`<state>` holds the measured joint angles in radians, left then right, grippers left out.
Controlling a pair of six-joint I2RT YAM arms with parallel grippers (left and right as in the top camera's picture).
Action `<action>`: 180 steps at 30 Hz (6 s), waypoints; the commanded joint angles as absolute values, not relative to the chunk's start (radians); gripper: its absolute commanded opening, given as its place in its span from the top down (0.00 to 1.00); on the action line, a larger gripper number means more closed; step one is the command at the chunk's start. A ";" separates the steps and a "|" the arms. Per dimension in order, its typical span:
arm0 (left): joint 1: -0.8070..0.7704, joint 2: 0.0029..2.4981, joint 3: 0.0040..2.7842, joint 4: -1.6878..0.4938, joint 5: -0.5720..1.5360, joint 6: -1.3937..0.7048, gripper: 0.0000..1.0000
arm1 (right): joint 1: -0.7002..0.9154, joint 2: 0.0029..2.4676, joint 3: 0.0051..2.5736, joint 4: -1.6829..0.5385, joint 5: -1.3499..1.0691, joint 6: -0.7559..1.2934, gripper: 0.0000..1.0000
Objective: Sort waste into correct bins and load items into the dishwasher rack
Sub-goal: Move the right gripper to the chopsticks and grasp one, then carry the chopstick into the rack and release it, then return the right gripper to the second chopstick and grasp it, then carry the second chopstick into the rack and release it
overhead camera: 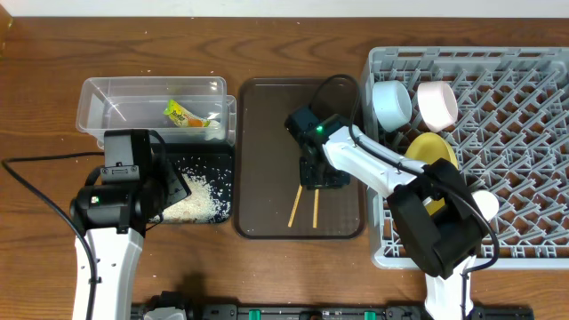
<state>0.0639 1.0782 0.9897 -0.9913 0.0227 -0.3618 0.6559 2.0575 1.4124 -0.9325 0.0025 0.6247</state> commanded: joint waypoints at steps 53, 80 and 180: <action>0.069 1.079 0.987 -1.006 0.015 -0.360 0.40 | 0.360 1.533 1.170 -1.055 0.124 0.324 0.80; 0.069 1.079 0.987 -1.006 0.015 -0.360 0.40 | 0.608 1.747 1.378 -0.693 -0.023 0.421 0.38; 0.068 1.079 0.987 -1.001 0.015 -0.358 0.24 | 0.274 1.621 1.283 -1.076 0.024 0.228 0.61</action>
<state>0.0639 1.0782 0.9897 -1.0058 0.0227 -0.3645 0.2840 1.6295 1.2610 -1.0832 0.0257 0.2295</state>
